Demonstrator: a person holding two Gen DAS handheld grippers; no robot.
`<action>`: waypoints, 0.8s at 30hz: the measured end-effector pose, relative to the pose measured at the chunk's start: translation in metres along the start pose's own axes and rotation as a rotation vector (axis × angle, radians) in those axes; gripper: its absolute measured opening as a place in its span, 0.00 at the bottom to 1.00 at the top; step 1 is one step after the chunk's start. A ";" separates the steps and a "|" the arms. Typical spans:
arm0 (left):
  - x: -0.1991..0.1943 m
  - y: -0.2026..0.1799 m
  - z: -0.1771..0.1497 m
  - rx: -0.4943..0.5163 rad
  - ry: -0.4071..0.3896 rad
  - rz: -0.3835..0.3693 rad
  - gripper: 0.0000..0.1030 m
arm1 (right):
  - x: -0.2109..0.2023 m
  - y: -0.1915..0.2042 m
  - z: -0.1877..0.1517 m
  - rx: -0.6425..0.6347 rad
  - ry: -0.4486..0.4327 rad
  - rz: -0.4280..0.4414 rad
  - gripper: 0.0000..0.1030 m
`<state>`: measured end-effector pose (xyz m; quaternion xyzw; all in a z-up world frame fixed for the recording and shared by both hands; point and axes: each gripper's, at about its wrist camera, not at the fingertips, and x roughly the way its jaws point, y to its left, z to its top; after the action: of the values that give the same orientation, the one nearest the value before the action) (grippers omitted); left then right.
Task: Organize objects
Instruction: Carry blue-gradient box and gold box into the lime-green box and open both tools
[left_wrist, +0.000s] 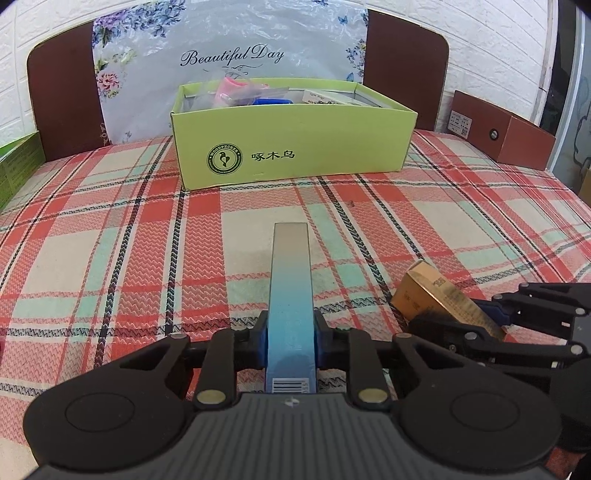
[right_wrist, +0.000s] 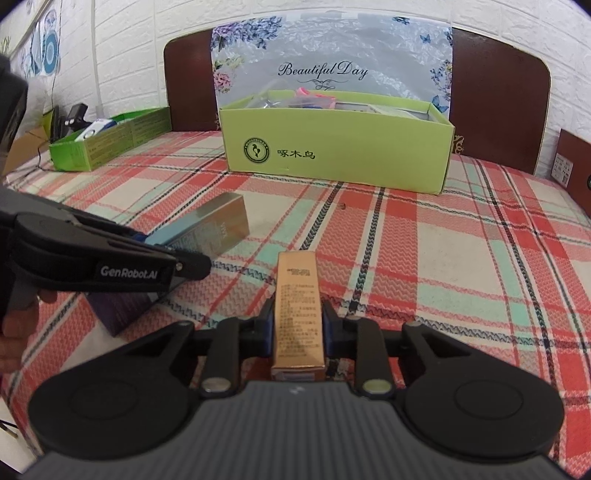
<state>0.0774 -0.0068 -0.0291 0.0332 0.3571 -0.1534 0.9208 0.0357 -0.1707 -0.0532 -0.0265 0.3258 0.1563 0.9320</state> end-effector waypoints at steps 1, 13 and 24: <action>-0.001 0.000 0.000 -0.001 0.002 -0.005 0.21 | -0.001 -0.002 0.000 0.013 0.001 0.013 0.23; -0.024 -0.007 0.046 -0.022 -0.093 -0.091 0.21 | -0.016 -0.029 0.029 0.098 -0.076 0.102 0.23; -0.016 -0.017 0.131 -0.079 -0.192 -0.102 0.21 | -0.007 -0.055 0.099 0.054 -0.222 0.049 0.23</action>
<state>0.1456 -0.0408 0.0795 -0.0361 0.2741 -0.1885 0.9424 0.1066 -0.2102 0.0262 0.0239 0.2251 0.1723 0.9587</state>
